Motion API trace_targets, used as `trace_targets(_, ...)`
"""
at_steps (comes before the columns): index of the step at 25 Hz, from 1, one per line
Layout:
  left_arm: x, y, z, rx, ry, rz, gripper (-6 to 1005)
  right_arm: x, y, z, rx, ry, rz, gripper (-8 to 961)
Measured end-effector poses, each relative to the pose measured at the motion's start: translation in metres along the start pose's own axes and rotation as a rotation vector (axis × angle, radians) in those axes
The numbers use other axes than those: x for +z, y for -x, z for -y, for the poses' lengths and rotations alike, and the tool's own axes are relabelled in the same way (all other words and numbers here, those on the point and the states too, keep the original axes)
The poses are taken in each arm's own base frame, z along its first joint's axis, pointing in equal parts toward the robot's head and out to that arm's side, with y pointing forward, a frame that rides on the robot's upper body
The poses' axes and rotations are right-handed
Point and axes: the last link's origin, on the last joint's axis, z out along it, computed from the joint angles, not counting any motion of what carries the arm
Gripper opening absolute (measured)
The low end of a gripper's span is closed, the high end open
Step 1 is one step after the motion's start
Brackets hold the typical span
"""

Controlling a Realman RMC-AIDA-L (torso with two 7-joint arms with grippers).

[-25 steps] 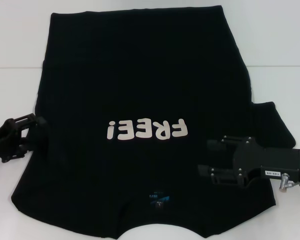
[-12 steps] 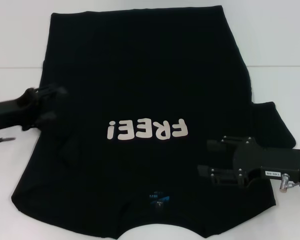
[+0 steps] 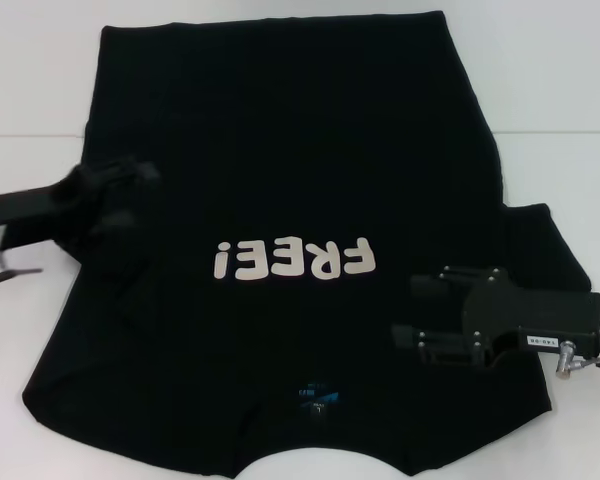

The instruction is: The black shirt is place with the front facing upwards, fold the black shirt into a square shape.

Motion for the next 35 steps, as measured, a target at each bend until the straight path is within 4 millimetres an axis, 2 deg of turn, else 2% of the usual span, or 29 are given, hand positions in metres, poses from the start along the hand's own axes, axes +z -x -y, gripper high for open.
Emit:
trace_targets(6,-0.040,0.002,0.027,-0.072,0.004,-0.064,850,0.001,0.002,0.001,-0.003,-0.001,0.002,766)
trace_targets(11,-0.051,0.000,0.046,-0.088,-0.068,-0.128,850,0.003,0.004,0.002,-0.011,0.002,-0.002,766)
trace_targets(17,-0.040,-0.002,0.056,-0.065,-0.159,-0.162,849,0.003,0.004,0.002,-0.008,0.003,-0.002,766)
trace_targets(22,-0.031,-0.005,0.056,-0.049,-0.197,-0.186,849,0.001,0.002,0.001,0.001,0.000,0.001,766)
trace_targets(29,-0.002,-0.001,0.039,0.002,-0.171,-0.153,849,0.001,0.001,0.000,0.004,0.002,0.002,766)
trace_targets(35,0.022,0.002,0.015,0.043,-0.113,-0.113,849,0.002,0.000,-0.001,0.007,0.004,0.004,766)
